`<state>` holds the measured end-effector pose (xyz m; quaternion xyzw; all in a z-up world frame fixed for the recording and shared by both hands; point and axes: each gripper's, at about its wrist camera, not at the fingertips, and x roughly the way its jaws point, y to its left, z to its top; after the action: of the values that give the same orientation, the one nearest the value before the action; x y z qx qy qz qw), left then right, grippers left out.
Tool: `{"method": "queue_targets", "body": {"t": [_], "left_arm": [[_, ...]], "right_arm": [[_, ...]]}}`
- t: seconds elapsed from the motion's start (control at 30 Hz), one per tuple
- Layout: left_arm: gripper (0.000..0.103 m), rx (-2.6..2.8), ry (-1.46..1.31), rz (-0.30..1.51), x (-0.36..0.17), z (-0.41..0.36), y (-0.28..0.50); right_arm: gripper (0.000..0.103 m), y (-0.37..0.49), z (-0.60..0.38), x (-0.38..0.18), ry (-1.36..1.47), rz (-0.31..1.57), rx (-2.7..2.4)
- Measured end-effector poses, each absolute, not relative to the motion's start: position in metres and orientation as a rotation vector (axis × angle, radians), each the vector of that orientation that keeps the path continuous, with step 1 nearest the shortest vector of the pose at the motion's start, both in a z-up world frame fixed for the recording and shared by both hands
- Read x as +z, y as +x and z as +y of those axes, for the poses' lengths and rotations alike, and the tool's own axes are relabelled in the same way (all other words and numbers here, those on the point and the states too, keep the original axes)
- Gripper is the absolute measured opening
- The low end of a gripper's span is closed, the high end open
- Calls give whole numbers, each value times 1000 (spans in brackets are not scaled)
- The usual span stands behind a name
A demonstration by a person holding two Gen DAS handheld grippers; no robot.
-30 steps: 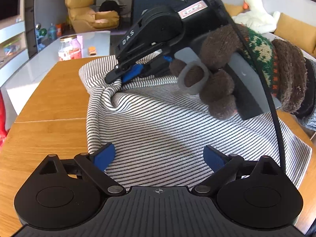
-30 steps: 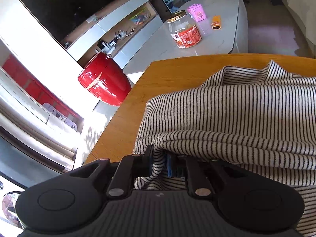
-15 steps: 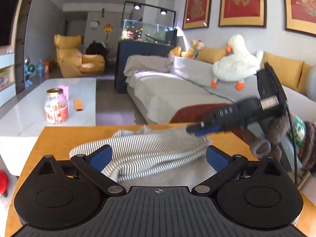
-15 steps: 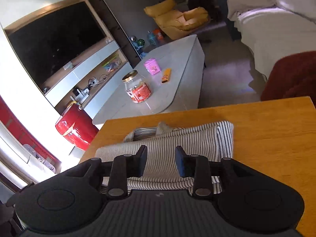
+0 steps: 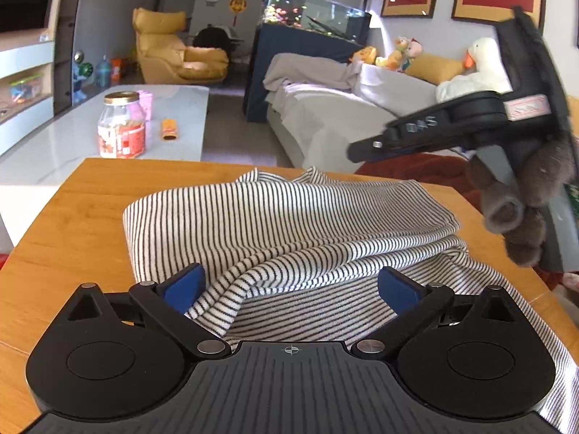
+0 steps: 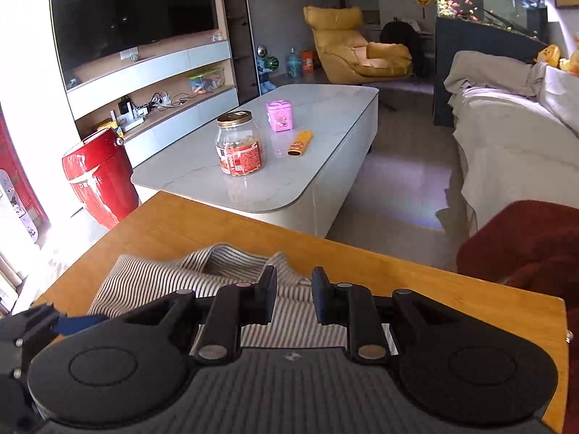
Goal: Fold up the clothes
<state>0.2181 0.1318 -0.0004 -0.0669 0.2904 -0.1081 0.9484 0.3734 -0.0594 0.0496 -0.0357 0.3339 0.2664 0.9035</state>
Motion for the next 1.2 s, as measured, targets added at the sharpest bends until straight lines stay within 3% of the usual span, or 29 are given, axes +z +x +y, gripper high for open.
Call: {"method": "queue_targets", "body": {"t": [0.27, 0.33, 0.37, 0.57, 0.67, 0.83, 1.03, 1.07, 1.1, 1.13, 1.2], "left_arm": [[103, -225, -180, 572, 0, 139, 217], [103, -229, -205, 559, 3, 144, 215], [103, -224, -228, 553, 6, 150, 213], [103, -216, -395, 507, 55, 195, 198], [103, -199, -360, 480, 77, 197, 198], [103, -189, -275, 491, 89, 177, 198], [103, -200, -152, 623, 63, 154, 188], [103, -193, -122, 651, 57, 153, 183], [103, -185, -97, 681, 50, 153, 178], [103, -179, -80, 713, 43, 155, 172], [103, -175, -61, 769, 31, 158, 161]], "right_arm": [[23, 426, -12, -1, -117, 799, 543], [6, 419, -12, 1, -134, 765, 537], [6, 413, -13, 4, -139, 745, 537], [5, 322, -61, 75, -28, 555, 636], [5, 267, -87, 81, -6, 546, 651], [5, 205, -113, 42, 58, 685, 650], [7, 167, -124, 22, 52, 739, 660], [10, 163, -132, 31, 71, 712, 667], [21, 159, -140, 40, 90, 684, 673], [39, 155, -148, 48, 109, 654, 677], [60, 152, -167, 67, 133, 577, 632]]}}
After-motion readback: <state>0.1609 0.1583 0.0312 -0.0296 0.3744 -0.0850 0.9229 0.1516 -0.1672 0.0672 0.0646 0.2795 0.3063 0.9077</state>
